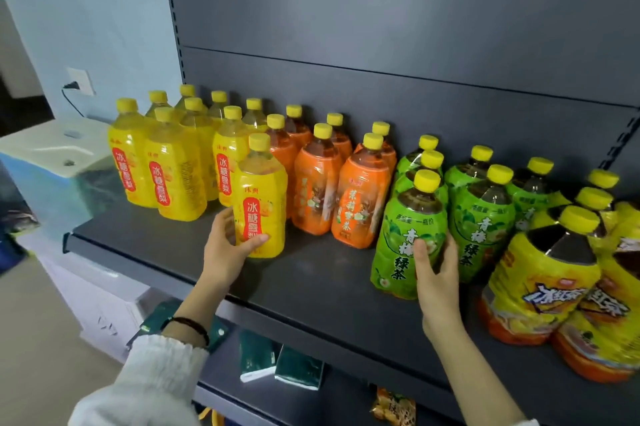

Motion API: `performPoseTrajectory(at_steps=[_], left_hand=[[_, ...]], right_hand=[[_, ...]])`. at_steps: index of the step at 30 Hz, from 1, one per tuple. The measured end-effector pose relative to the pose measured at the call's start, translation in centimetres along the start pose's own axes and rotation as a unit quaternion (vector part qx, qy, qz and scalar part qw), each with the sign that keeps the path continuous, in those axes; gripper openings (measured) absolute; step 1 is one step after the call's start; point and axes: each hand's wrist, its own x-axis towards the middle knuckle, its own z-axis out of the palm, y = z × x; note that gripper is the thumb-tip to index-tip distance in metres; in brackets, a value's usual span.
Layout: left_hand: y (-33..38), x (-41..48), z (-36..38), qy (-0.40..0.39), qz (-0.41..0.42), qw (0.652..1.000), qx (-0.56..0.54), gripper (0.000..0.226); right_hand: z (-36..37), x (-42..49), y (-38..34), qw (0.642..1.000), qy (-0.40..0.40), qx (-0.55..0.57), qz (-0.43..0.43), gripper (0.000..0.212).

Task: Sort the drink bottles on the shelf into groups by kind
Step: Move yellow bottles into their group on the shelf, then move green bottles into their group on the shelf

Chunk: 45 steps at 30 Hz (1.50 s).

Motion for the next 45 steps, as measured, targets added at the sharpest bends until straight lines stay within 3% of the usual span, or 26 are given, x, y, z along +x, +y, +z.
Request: performPoseTrajectory(at_steps=[6, 11, 15, 21, 28, 32, 35, 38, 40, 42, 45], left_hand=[[-0.1, 2.0, 0.5, 0.149, 0.042, 0.987, 0.048, 0.077], [0.6, 2.6, 1.8, 0.127, 0.049, 0.989, 0.065, 0.118], [0.8, 3.6, 1.4, 0.155, 0.049, 0.981, 0.104, 0.112], [1.2, 4.0, 1.3, 0.25, 0.041, 0.961, 0.112, 0.103], [0.3, 5.5, 0.1, 0.236, 0.043, 0.96, 0.144, 0.105], [0.0, 6.0, -1.0, 0.223, 0.049, 0.967, 0.117, 0.106], [0.6, 5.9, -1.1, 0.225, 0.009, 0.971, 0.085, 0.104], [2.0, 4.4, 0.0, 0.262, -0.058, 0.962, 0.058, 0.094], [2.4, 2.4, 1.7, 0.289, -0.012, 0.953, 0.088, 0.082], [2.7, -0.3, 4.2, 0.211, 0.103, 0.969, 0.081, 0.067], [3.6, -4.0, 8.3, -0.052, 0.122, 0.991, 0.006, 0.048]], right_hand=[[0.3, 0.1, 0.1, 1.0, -0.007, -0.005, 0.0, 0.068], [0.5, 0.3, 0.5, 1.0, -0.013, -0.023, -0.003, 0.064], [0.4, 0.5, 0.5, 1.0, -0.019, -0.015, 0.002, 0.073], [0.4, 0.6, 0.7, 1.0, -0.014, -0.003, -0.003, 0.061], [0.5, 0.6, 0.7, 1.0, -0.016, -0.013, -0.005, 0.066], [0.3, 0.7, 0.6, 1.0, -0.014, -0.025, -0.003, 0.075], [-0.1, 0.7, 0.6, 0.999, -0.016, -0.029, 0.003, 0.074], [-0.2, 0.5, 0.4, 0.999, -0.024, -0.025, -0.003, 0.081], [-0.3, 0.6, 0.5, 0.999, -0.027, -0.027, 0.0, 0.085], [-0.5, 0.6, 0.6, 0.999, -0.031, -0.034, 0.004, 0.081], [-0.9, 0.6, 0.4, 0.999, -0.035, -0.031, 0.009, 0.069]])
